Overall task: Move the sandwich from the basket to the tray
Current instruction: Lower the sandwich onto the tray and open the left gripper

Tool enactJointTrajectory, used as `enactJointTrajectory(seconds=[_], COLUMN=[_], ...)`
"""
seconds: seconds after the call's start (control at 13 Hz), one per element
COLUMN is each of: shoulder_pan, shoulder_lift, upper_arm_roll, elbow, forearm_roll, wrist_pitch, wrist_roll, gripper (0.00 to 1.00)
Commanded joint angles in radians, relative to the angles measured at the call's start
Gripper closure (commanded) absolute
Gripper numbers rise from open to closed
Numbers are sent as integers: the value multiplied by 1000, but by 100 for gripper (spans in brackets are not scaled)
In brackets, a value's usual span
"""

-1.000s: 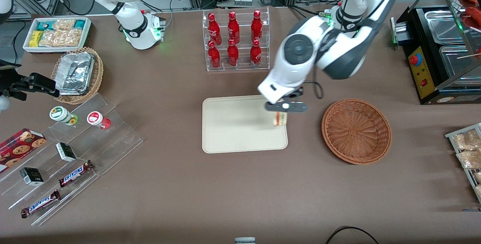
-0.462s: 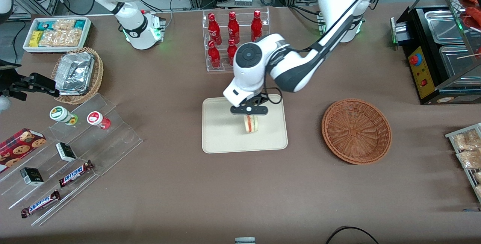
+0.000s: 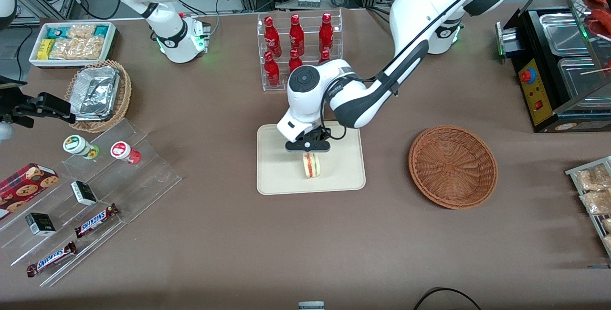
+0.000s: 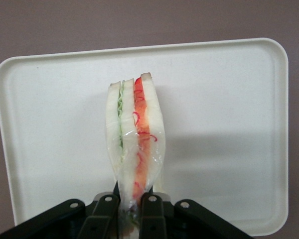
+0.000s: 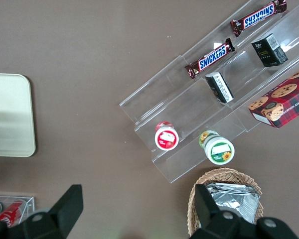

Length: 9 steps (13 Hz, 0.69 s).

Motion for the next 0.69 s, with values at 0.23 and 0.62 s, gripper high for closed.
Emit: enactJointTrajectory(seconds=[0.23, 0.62], shoulder_pan=[-39, -38], shoulder_lift=[53, 53], upper_arm_roll=[9, 9], elbow=[11, -10], forearm_roll=[78, 86], wrist_pitch=[23, 21], wrist_roll=[-44, -44], gripper=[100, 0])
